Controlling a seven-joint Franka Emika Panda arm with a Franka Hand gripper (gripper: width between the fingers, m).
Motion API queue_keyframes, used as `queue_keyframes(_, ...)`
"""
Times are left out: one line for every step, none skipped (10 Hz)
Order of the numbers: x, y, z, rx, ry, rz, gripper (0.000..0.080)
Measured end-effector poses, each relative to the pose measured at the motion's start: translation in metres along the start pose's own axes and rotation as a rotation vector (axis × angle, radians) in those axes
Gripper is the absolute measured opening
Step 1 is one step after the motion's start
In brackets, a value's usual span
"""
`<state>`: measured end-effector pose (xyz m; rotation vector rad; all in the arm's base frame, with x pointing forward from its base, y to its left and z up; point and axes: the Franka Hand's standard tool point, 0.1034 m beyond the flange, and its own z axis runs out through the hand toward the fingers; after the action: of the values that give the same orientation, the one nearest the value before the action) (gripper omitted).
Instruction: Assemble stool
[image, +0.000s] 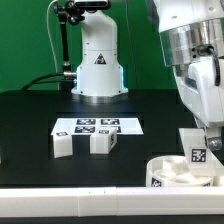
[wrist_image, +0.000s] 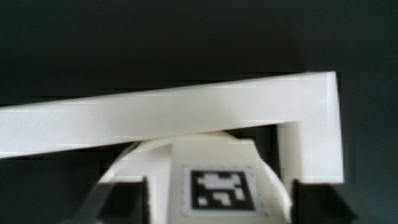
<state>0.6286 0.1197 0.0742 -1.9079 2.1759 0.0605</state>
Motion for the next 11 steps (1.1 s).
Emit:
queue_keyframes(0.0,0.0,0.0,-0.001,0.0,-0.017,0.0544)
queue_keyframes(0.002,0.0,-0.002,-0.031,-0.011,-0.144,0.0617)
queue_keyframes(-0.002,0.0,-0.006,-0.066,-0.022,-0.188,0.0617)
queue_keyframes(-0.007,-0.002,-0.011,-0.094,-0.04,-0.257,0.0643)
queue_keyframes(-0.009,-0.008,-0.016,-0.087,-0.05,-0.352,0.0648)
queue_keyframes(-0.009,-0.008,-0.015,-0.083,-0.051,-0.43,0.0648)
queue_keyframes(-0.008,-0.008,-0.014,-0.082,-0.055,-0.512,0.0649)
queue_keyframes(-0.008,-0.007,-0.014,-0.081,-0.057,-0.575,0.0649)
queue_keyframes(-0.008,-0.007,-0.014,-0.085,-0.059,-0.645,0.0649)
queue_keyframes(-0.005,-0.003,-0.016,-0.13,-0.061,-0.796,0.0649)
queue_keyframes(-0.003,-0.004,-0.019,-0.166,-0.06,-0.943,0.0649)
